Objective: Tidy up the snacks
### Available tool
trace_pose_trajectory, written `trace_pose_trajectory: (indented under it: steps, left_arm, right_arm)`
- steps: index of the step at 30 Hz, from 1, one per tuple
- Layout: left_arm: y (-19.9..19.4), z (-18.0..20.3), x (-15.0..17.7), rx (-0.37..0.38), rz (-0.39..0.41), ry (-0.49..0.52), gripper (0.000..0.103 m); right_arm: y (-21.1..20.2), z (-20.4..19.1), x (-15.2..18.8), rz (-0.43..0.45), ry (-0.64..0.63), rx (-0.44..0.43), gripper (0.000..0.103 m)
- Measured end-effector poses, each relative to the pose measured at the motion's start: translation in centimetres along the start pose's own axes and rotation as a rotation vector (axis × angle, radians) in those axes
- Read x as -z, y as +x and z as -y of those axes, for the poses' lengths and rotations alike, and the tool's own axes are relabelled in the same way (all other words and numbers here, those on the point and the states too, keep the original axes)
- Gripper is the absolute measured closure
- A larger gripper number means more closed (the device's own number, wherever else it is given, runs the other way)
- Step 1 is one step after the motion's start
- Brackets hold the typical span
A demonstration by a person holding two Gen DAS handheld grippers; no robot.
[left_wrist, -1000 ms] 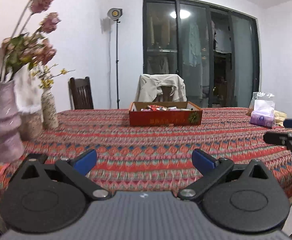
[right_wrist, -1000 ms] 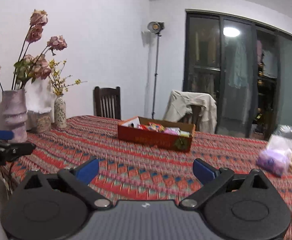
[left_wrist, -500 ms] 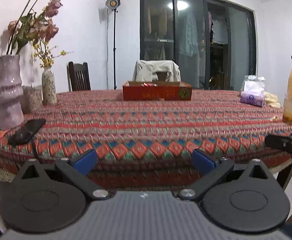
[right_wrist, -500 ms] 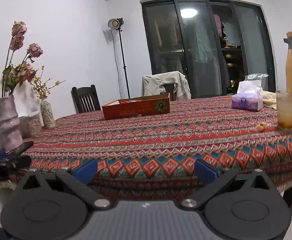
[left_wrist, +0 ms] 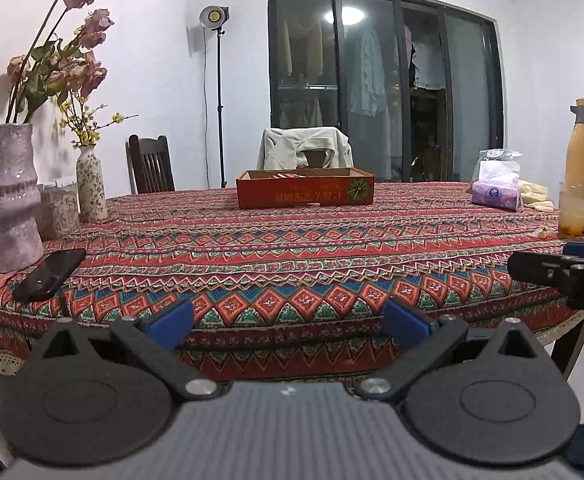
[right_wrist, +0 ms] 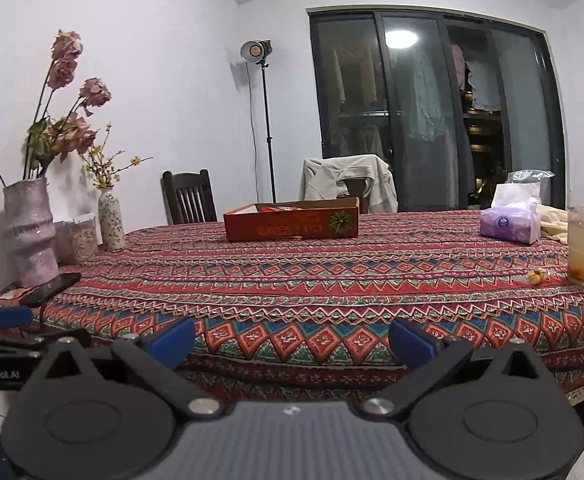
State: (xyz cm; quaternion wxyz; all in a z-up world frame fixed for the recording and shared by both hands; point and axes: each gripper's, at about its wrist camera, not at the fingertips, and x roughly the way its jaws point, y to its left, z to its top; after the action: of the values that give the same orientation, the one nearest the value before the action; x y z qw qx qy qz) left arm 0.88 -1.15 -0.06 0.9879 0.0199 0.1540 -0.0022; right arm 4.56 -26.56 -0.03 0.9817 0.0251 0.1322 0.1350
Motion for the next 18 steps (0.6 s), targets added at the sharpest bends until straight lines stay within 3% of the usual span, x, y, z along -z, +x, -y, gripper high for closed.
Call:
trace_pose_trajectory:
  steps: [18]
  left_arm:
    - [0.1, -0.12, 0.18, -0.004, -0.001, -0.005, 0.0]
  right_arm:
    - [0.13, -0.01, 0.01, 0.001, 0.013, -0.017, 0.0]
